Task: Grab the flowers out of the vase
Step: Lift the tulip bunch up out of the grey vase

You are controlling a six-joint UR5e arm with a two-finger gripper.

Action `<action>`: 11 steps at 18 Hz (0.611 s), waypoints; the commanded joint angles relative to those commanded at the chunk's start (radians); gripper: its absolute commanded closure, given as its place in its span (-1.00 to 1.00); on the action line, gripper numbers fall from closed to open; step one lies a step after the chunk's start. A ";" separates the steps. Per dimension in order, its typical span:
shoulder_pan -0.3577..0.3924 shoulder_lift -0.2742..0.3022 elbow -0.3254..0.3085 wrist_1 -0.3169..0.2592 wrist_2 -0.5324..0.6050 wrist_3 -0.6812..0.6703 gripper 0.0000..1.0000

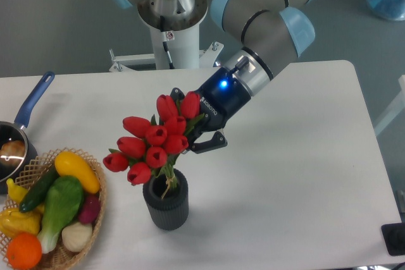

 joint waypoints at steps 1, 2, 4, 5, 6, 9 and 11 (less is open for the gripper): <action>-0.002 0.006 0.005 0.000 -0.002 -0.021 0.35; -0.002 0.011 0.012 0.000 -0.005 -0.038 0.36; -0.008 0.017 0.018 0.000 -0.005 -0.052 0.36; -0.012 0.020 0.018 0.000 -0.005 -0.052 0.36; -0.014 0.026 0.018 0.000 -0.006 -0.054 0.36; -0.012 0.038 0.025 0.000 -0.006 -0.083 0.36; -0.008 0.051 0.031 0.000 -0.008 -0.100 0.36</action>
